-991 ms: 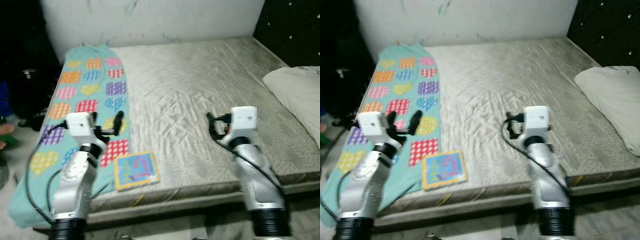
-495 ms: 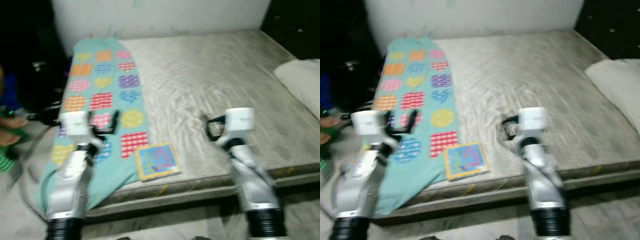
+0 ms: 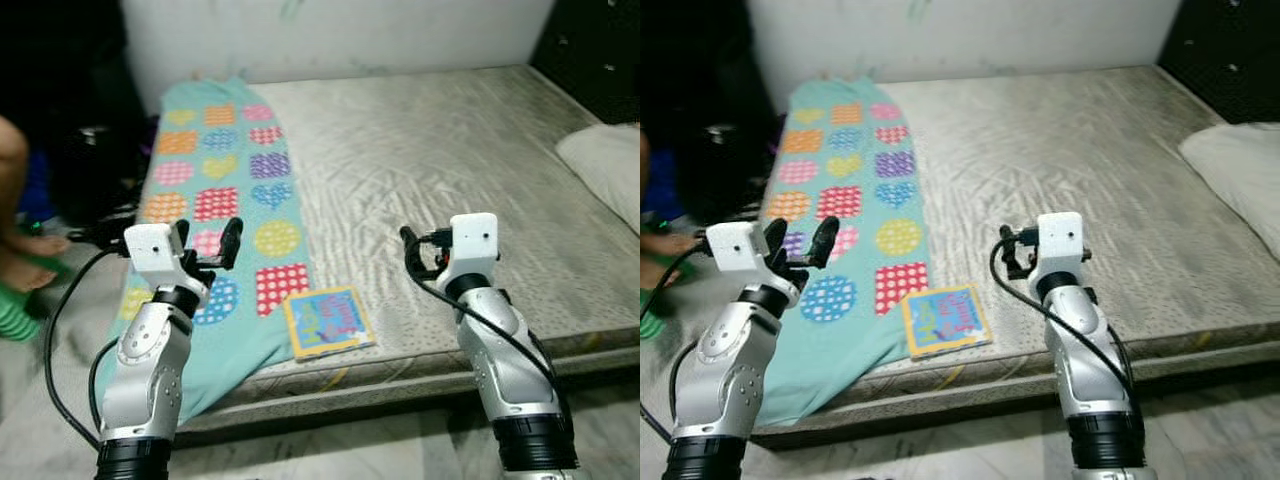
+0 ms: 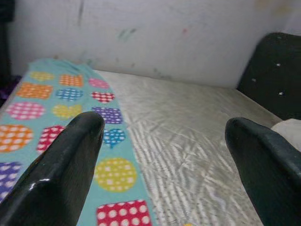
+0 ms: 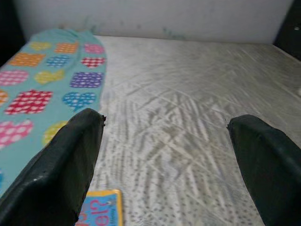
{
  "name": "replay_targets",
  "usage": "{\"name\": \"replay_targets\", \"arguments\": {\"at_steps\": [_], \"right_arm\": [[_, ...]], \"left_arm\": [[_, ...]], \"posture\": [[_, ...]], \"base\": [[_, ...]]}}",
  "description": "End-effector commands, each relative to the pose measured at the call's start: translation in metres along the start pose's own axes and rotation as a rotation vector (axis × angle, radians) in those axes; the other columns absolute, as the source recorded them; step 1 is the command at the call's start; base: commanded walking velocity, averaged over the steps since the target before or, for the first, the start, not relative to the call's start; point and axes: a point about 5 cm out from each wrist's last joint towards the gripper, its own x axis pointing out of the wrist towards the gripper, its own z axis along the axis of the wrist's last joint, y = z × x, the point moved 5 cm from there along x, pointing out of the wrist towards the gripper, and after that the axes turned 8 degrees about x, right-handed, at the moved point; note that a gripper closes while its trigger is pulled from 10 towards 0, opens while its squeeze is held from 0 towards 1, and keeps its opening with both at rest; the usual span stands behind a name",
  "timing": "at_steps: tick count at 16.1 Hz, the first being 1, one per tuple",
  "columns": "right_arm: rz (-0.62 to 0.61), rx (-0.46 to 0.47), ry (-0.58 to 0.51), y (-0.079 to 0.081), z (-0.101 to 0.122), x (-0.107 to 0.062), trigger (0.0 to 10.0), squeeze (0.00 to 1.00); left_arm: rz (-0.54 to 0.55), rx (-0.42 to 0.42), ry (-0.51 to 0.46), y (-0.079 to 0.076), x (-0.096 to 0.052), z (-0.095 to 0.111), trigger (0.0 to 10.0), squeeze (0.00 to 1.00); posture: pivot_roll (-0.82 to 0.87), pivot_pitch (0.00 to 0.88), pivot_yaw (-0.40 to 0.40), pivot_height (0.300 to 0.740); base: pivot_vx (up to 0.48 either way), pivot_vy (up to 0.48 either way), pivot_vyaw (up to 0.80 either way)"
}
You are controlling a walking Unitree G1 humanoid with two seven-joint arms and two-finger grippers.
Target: Clean up the room
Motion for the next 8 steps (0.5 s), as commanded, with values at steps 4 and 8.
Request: {"name": "replay_targets", "arguments": {"at_steps": [4,8], "right_arm": [[0.001,0.004,-0.008,0.0003,0.0014,0.0001,10.0,0.00],[-0.008,-0.001,-0.012,-0.0036,0.0030,0.0006,10.0,0.00]], "left_arm": [[-0.003,0.008,-0.004,0.0018,-0.0005,0.0017,10.0,0.00],[-0.002,0.010,0.002,0.0022,-0.0003,0.0009,10.0,0.00]], "posture": [[-0.12,0.095,0.048,0.740],[-0.12,0.097,0.049,0.740]], "base": [[0.391,0.000,0.00],[0.362,0.000,0.00]]}}
